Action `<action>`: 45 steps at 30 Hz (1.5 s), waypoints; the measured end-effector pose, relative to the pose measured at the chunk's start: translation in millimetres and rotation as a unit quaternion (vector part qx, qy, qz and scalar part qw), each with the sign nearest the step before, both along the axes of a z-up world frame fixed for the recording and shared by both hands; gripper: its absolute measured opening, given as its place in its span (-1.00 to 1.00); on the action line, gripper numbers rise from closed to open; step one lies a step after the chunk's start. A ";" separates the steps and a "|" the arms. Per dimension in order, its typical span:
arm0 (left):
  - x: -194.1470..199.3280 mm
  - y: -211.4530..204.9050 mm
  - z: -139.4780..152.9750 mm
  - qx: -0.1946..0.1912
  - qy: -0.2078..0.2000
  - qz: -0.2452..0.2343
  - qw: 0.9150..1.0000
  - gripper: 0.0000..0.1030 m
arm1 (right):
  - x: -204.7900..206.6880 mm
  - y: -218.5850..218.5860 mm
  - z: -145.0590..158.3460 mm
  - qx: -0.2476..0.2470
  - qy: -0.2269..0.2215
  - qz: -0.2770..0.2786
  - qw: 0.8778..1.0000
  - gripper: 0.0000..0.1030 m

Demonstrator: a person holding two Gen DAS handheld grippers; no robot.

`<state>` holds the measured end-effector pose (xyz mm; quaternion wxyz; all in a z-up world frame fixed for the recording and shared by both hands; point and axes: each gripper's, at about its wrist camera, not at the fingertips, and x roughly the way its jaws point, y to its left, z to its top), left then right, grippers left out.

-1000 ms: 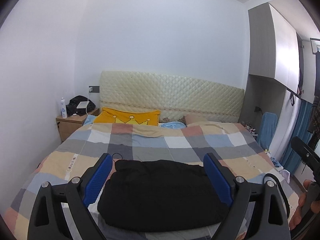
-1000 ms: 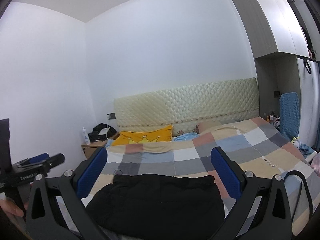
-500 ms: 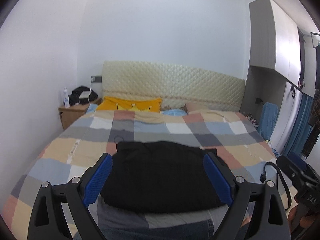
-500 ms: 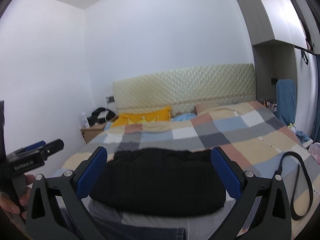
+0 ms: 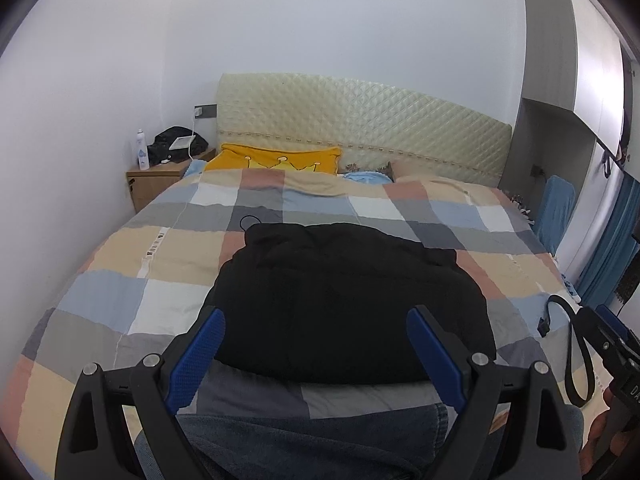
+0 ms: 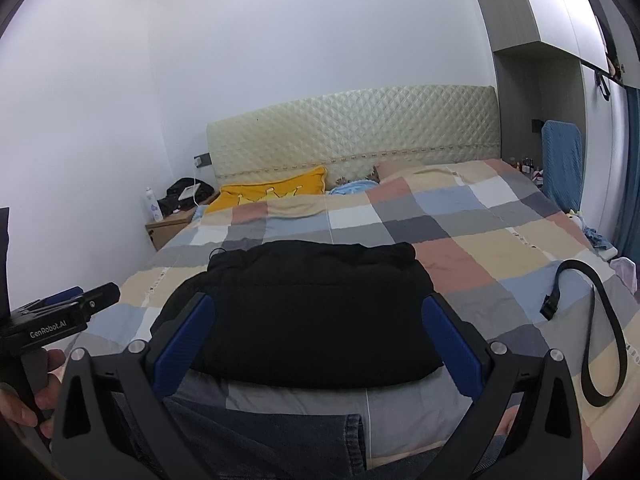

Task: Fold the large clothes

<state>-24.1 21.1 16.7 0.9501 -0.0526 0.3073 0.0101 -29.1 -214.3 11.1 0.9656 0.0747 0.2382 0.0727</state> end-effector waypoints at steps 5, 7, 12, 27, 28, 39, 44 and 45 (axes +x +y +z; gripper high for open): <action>3.5 -0.7 0.8 0.001 0.003 0.000 1.000 0.79 | 4.6 0.8 -0.9 -0.004 0.002 -0.002 1.000 1.00; 3.9 -0.5 1.6 0.005 0.001 0.003 1.000 0.79 | 5.7 0.9 -0.4 -0.007 0.001 -0.003 1.000 1.00; 6.0 -3.0 2.6 0.009 0.002 0.000 1.000 0.79 | 6.6 2.1 -0.9 -0.006 0.003 -0.001 1.000 1.00; 6.4 0.6 6.1 0.013 0.001 0.006 1.000 0.80 | 8.9 2.0 1.1 -0.009 0.005 -0.004 1.000 1.00; 6.6 1.0 6.1 0.012 0.002 0.006 1.000 0.79 | 9.2 1.7 1.1 -0.010 0.006 -0.004 1.000 1.00; 11.1 4.3 10.0 0.011 0.003 0.007 1.000 0.80 | 8.1 -3.9 2.0 -0.006 0.013 -0.007 1.000 1.00; 9.7 5.2 11.7 0.007 -0.001 0.008 1.000 0.80 | 9.2 -2.8 2.0 -0.011 0.009 -0.008 1.000 1.00; 9.7 5.2 11.9 0.007 -0.001 0.007 1.000 0.80 | 9.6 -2.8 1.5 -0.012 0.009 -0.009 1.000 1.00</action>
